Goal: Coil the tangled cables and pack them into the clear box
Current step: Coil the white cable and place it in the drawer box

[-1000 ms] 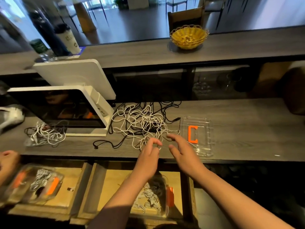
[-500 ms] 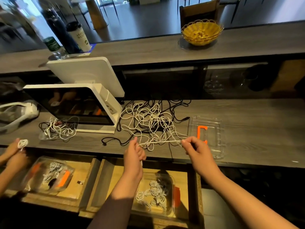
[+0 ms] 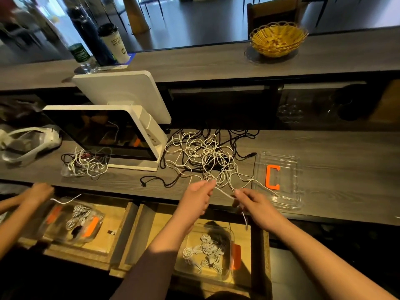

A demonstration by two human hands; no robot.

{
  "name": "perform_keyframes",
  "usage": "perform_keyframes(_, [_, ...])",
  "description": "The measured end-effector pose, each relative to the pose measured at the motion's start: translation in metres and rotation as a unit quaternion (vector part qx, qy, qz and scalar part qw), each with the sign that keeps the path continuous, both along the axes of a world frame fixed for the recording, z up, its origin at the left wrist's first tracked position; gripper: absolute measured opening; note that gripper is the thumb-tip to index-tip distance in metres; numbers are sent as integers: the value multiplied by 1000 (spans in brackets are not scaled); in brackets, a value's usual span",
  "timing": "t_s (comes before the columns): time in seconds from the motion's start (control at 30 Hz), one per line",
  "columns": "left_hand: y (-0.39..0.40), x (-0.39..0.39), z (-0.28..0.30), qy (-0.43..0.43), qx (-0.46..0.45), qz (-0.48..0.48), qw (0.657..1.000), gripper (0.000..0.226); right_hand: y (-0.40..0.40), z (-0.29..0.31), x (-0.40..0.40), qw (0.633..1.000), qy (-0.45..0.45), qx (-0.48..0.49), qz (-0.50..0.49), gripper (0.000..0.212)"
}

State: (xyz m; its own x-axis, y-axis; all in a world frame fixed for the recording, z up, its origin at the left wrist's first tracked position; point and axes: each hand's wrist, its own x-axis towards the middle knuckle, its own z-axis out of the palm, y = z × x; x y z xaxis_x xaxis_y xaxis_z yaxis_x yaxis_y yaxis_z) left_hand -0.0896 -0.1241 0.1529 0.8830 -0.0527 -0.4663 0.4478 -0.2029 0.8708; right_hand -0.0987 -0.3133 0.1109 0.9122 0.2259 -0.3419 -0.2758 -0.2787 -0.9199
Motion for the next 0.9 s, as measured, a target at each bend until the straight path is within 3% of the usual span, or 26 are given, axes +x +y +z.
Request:
perform_keyframes(0.07, [-5,-2,-1,7,46,-47,998,33,13,8,-3,997,-4,77,18,40])
perform_keyframes(0.13, [-7,-5,-2,4,42,-29,999,36,22,14,-6,995,-46,86,30,27])
perform_keyframes(0.27, [-3,-12,-3,-9,-97,96,991,42,28,15,-11,994,-72,73,31,25])
perform_keyframes(0.4, [-7,-12,1,-57,-135,161,976,43,30,13,-18,995,-49,80,24,28])
perform_keyframes(0.67, [-6,-12,0,13,-371,209,905,36,43,18,-34,996,-46,74,17,31])
perform_keyframes(0.9, [-6,-22,2,56,-362,206,908,28,48,17,-49,996,-36,82,-7,32])
